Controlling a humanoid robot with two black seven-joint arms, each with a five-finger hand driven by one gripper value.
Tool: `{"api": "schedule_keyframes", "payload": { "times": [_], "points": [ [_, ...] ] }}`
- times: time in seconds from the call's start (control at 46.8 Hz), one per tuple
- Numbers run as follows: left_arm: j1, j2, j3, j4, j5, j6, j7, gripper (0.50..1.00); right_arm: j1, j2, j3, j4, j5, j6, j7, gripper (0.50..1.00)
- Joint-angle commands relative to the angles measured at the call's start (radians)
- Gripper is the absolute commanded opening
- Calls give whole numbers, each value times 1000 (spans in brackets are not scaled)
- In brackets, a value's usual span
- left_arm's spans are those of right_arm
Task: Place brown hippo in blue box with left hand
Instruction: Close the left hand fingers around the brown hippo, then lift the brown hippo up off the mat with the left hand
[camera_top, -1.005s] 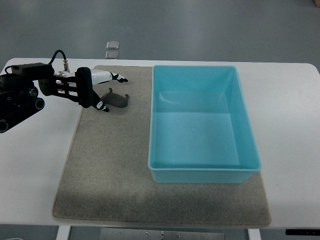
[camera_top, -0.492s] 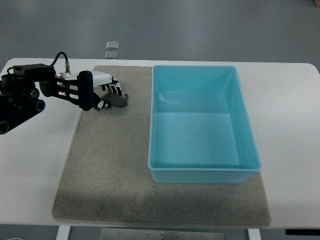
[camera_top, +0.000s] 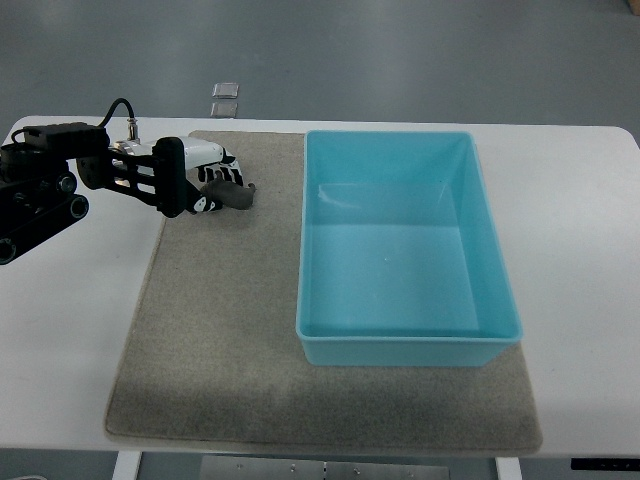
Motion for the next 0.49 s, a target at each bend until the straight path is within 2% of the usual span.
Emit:
{"api": "schedule_keyframes", "payload": {
  "times": [0.0,0.278,0.47],
  "points": [
    [-2,4,-2,0,-1,0,1,500,0,0,0,0,0,0,0,936],
    [-43,14,-8,-3,-17,-6,-1,500,0,0,0,0,-1,0,0,936],
    [-128,74,-5,-14,-20,-18,-2,500,0,0,0,0,0,0,0,936]
  ]
}}
